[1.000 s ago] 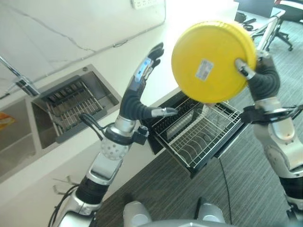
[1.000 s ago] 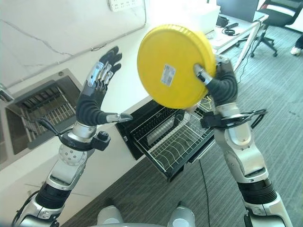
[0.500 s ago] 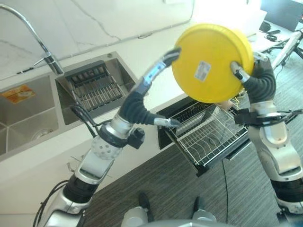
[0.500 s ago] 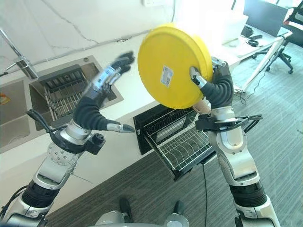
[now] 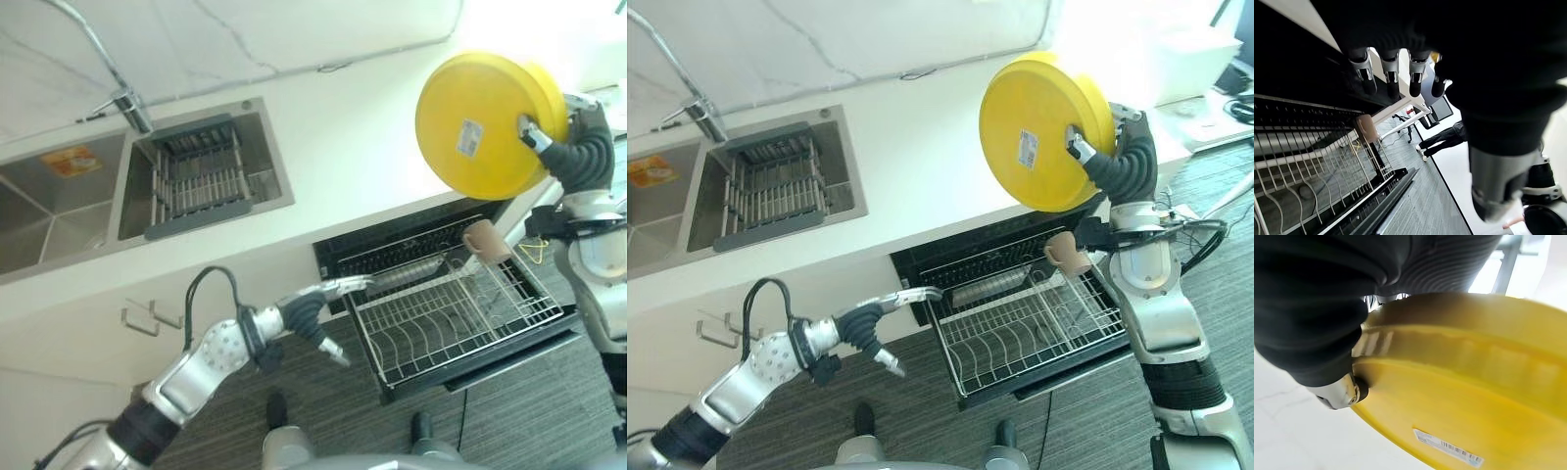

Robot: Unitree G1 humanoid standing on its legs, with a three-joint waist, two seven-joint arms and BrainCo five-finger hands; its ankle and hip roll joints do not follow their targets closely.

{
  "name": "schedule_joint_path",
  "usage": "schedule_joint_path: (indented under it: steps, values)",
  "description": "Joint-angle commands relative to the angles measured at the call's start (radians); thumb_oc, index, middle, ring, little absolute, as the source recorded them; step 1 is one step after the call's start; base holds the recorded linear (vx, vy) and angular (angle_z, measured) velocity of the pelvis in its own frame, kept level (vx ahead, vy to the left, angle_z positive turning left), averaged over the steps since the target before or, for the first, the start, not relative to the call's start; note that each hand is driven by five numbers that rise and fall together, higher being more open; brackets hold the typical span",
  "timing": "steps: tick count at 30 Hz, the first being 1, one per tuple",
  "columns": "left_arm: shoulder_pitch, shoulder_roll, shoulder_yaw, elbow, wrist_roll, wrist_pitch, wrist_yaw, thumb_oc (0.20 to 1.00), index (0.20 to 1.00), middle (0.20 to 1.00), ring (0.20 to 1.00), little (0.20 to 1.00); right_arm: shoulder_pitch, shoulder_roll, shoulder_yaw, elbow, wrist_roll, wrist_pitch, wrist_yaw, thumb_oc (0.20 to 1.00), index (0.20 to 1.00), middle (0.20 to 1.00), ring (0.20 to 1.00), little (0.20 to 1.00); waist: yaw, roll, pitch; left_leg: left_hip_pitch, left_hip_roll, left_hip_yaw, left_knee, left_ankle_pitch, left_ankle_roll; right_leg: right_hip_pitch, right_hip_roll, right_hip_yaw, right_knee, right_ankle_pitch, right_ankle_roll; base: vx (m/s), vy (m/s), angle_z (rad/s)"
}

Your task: Place the dishes in the dishwasher.

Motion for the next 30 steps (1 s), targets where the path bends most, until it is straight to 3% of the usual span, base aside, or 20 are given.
schedule_joint_path:
  steps: [1,3,4,5,6,8,10,12,13,15,16,30]
  values:
    - [-0.146,0.062,0.019,-0.081,0.033,-0.136,0.033,1.0,1.0,1.0,1.0,1.0,-0.111,-0.027,-0.016,-0.104,0.053,-0.073,-0.032,0.2,0.2,0.2,0.2,0.2,0.0,-0.049,-0.018,0.033,-0.082,-0.016,0.026,-0.296,-0.059,0.002,-0.112,-0.053,-0.092,0.067,0.067,0.07,-0.088,0.6]
    - [-0.126,0.055,0.018,-0.051,-0.017,-0.077,0.007,1.0,1.0,1.0,1.0,1.0,-0.108,0.002,-0.011,-0.075,0.004,-0.093,-0.043,0.2,0.2,0.2,0.2,0.2,-0.009,-0.033,-0.029,0.087,-0.089,0.023,-0.097,-0.276,-0.04,0.017,-0.128,-0.086,-0.092,0.072,0.078,0.17,0.115,0.48]
    - [-0.116,0.061,0.012,-0.032,-0.067,-0.027,0.025,1.0,1.0,1.0,1.0,1.0,-0.102,0.015,-0.012,-0.067,-0.001,-0.098,-0.04,0.2,0.2,0.2,0.2,0.2,-0.009,-0.031,-0.037,0.118,-0.103,0.003,-0.126,-0.28,-0.034,0.022,-0.13,-0.081,-0.092,0.072,0.081,0.23,0.166,0.05]
    - [-0.087,0.048,0.028,0.012,-0.077,0.0,0.03,1.0,1.0,1.0,1.0,1.0,-0.076,0.018,-0.026,-0.073,-0.007,-0.09,-0.04,0.2,0.2,0.2,0.2,0.2,-0.007,-0.029,-0.05,0.135,-0.109,-0.005,-0.136,-0.296,-0.027,0.031,-0.131,-0.081,-0.092,0.068,0.083,0.22,0.156,-0.23]
    - [-0.039,0.046,0.052,0.063,-0.181,0.092,0.042,1.0,1.0,1.0,1.0,1.0,-0.045,0.024,-0.052,-0.083,-0.03,-0.084,-0.033,0.2,0.2,0.2,0.2,0.2,-0.002,-0.029,-0.058,0.139,-0.113,-0.011,-0.136,-0.3,-0.024,0.031,-0.14,-0.091,-0.092,0.077,0.087,0.23,0.117,-0.26]
    - [0.074,0.012,0.108,0.192,-0.244,0.153,0.065,1.0,1.0,1.0,1.0,1.0,0.023,0.034,-0.096,-0.107,-0.115,-0.092,-0.027,0.2,0.2,0.2,0.2,0.2,0.009,-0.032,-0.068,0.139,-0.108,-0.007,-0.136,-0.306,-0.024,0.035,-0.152,-0.11,-0.092,0.076,0.095,0.14,0.047,-0.06]
    - [0.165,-0.067,0.176,0.388,-0.286,0.157,0.119,1.0,1.0,1.0,1.0,1.0,0.083,0.034,-0.134,-0.133,-0.154,-0.086,-0.018,0.2,0.2,0.2,0.2,0.2,0.021,-0.04,-0.07,0.142,-0.116,-0.018,-0.136,-0.318,-0.023,0.039,-0.153,-0.112,-0.092,0.068,0.1,0.06,0.002,0.12]
    - [0.229,-0.158,0.256,0.561,-0.271,0.121,0.182,1.0,1.0,1.0,1.0,1.0,0.141,0.036,-0.169,-0.153,-0.218,-0.096,-0.016,0.2,0.2,0.2,0.2,0.2,0.028,-0.05,-0.069,0.147,-0.116,-0.013,-0.136,-0.321,-0.019,0.039,-0.155,-0.111,-0.092,0.067,0.101,0.02,-0.027,0.01]
    - [0.282,-0.253,0.345,0.711,-0.249,0.071,0.265,1.0,1.0,1.0,1.0,1.0,0.206,0.035,-0.227,-0.175,-0.266,-0.121,-0.01,0.2,0.2,0.2,0.2,0.2,0.032,-0.062,-0.065,0.144,-0.108,-0.003,-0.136,-0.318,-0.019,0.041,-0.155,-0.112,-0.092,0.065,0.1,0.02,-0.064,0.04]
    - [0.302,-0.378,0.489,0.921,-0.245,0.05,0.373,1.0,1.0,1.0,1.0,1.0,0.314,0.046,-0.299,-0.21,-0.32,-0.155,0.018,0.2,0.2,0.2,0.2,0.2,0.03,-0.081,-0.064,0.147,-0.1,0.002,-0.136,-0.318,-0.019,0.044,-0.146,-0.1,-0.092,0.059,0.096,0.01,-0.115,0.0]
    - [0.301,-0.399,0.505,0.97,-0.229,0.044,0.382,1.0,1.0,1.0,1.0,1.0,0.334,0.044,-0.312,-0.22,-0.338,-0.151,0.026,0.2,0.2,0.2,0.2,0.2,0.027,-0.086,-0.064,0.147,-0.095,0.009,-0.136,-0.317,-0.02,0.044,-0.143,-0.097,-0.092,0.057,0.096,0.0,-0.109,-0.1]
    - [0.289,-0.424,0.582,1.077,-0.284,0.071,0.435,1.0,1.0,1.0,1.0,1.0,0.431,-0.009,-0.284,-0.2,-0.48,-0.181,0.167,0.2,0.2,0.2,0.2,0.2,0.016,-0.102,-0.053,0.168,-0.11,0.003,-0.136,-0.325,-0.012,0.097,-0.114,-0.084,-0.085,0.027,0.079,0.03,-0.019,-0.05]
